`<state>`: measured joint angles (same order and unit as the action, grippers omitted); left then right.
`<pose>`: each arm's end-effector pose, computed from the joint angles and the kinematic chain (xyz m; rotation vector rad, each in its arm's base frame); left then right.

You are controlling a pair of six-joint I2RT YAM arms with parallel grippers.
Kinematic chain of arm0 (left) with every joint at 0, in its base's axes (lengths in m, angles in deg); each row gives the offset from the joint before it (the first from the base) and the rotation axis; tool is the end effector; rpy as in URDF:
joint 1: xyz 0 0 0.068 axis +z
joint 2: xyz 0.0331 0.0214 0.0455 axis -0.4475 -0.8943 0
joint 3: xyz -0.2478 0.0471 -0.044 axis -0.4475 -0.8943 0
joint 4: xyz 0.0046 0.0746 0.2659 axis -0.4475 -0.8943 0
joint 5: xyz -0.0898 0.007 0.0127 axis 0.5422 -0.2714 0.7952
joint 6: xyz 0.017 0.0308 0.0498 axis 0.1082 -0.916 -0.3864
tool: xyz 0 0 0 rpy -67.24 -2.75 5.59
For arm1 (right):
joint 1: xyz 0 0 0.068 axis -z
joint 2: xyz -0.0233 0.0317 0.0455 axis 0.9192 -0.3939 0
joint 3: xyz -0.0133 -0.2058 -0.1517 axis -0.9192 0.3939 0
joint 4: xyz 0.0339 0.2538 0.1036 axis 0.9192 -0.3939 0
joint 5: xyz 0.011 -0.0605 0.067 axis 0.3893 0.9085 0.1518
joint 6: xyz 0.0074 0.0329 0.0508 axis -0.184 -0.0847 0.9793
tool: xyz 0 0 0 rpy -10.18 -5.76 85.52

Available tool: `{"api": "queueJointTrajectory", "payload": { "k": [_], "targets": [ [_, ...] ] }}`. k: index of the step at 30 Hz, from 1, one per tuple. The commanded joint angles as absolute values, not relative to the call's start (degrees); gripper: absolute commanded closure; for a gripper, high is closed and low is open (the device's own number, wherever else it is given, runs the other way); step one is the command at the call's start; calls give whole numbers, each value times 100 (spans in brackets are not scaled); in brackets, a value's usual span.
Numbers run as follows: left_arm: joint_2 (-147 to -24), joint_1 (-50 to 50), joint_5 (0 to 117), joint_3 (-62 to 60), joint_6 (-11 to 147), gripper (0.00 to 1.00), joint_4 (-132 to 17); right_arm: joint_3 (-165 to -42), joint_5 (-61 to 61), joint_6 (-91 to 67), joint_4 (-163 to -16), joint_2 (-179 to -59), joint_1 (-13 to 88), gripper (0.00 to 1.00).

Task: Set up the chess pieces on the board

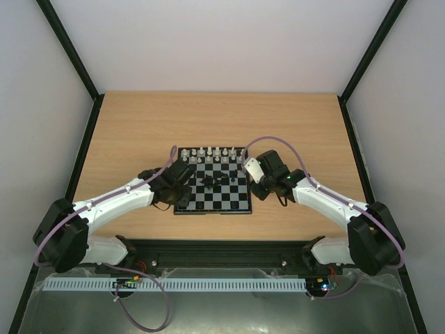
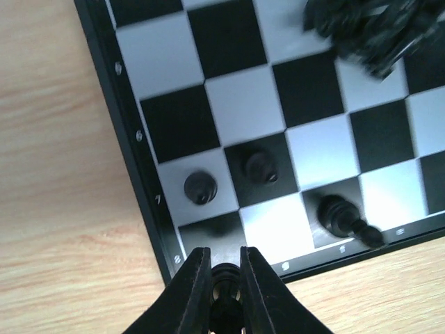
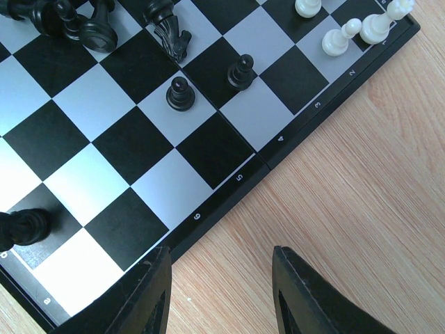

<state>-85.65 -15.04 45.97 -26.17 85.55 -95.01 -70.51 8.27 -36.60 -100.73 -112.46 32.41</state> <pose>0.2024 -0.1751 0.1729 0.2752 2.7024 -0.2741 0.2419 0.1650 0.1803 -1.0265 2.1049 0.1341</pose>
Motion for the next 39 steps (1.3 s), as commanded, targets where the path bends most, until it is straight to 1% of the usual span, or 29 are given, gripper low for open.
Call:
{"api": "queueJointTrajectory", "payload": {
  "k": [1, 15, 24, 39],
  "targets": [
    [-8551, -1543, 4705, -2912, 8728, 90, -9464, -7138, 800, -3664, -10297, -11278, 3244, 58],
    [-8939, -1543, 4568, -2868, 8659, 90, -9130, -7131, 819, -3690, -10287, -11317, 3245, 58],
    [-9031, -1543, 4574, -2920, 8619, 90, -9170, -7123, 815, -3702, -10289, -11323, 3244, 58],
    [-9118, -1543, 4514, -2997, 8619, 85, -9123, -7123, 815, -3699, -10298, -11312, 3244, 58]
  ]
}}
